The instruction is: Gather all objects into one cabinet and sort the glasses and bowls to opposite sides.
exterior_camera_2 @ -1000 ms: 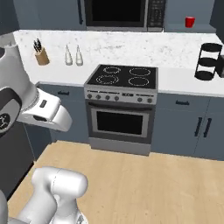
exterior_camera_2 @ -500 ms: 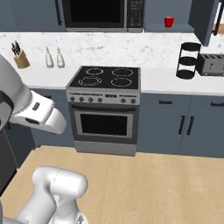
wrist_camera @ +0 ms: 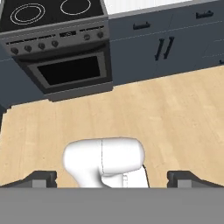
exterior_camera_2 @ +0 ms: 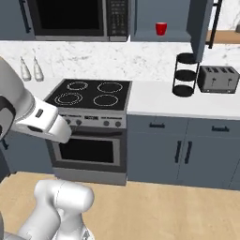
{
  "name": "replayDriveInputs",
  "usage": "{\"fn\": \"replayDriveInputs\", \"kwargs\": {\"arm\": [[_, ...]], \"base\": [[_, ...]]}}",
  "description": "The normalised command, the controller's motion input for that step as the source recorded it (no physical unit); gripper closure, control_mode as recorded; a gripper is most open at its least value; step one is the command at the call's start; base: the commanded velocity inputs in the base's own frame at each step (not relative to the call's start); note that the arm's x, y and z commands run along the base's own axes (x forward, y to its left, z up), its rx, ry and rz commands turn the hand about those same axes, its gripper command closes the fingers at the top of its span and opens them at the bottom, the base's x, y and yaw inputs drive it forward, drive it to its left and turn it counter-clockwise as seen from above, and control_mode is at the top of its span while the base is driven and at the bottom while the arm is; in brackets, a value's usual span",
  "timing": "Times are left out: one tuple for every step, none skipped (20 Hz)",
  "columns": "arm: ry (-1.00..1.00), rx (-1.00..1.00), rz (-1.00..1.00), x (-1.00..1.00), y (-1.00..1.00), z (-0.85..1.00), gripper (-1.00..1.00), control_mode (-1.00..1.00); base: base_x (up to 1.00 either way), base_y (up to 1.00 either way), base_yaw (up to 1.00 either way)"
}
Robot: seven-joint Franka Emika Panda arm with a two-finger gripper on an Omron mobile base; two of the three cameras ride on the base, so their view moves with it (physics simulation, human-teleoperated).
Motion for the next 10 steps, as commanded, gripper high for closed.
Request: {"fn": "replayDriveInputs", "kwargs": {"arm": [[0.0, 0.0, 0.0, 0.0, 0.0, 0.0, -1.0, 1.0], [0.0, 0.0, 0.0, 0.0, 0.0, 0.0, -1.0, 1.0], [0.0, 0.0, 0.0, 0.0, 0.0, 0.0, -1.0, 1.0], [0.0, 0.0, 0.0, 0.0, 0.0, 0.0, -1.0, 1.0], [0.0, 0.0, 0.0, 0.0, 0.0, 0.0, -1.0, 1.0], [0.0, 0.0, 0.0, 0.0, 0.0, 0.0, -1.0, 1.0], [0.0, 0.0, 0.0, 0.0, 0.0, 0.0, -1.0, 1.0], [0.0, 0.0, 0.0, 0.0, 0.0, 0.0, -1.0, 1.0], [0.0, 0.0, 0.0, 0.0, 0.0, 0.0, -1.0, 1.0], [0.0, 0.0, 0.0, 0.0, 0.0, 0.0, -1.0, 1.0]], "base": [[0.85, -0.59, 0.13], [0.83, -0.58, 0.13], [0.76, -0.55, 0.13], [0.67, -0.59, 0.16], [0.64, -0.67, 0.21], [0.65, -0.64, 0.21], [0.64, -0.64, 0.21], [0.67, -0.55, 0.2], [0.67, -0.54, 0.19], [0.66, -0.59, 0.19]]}}
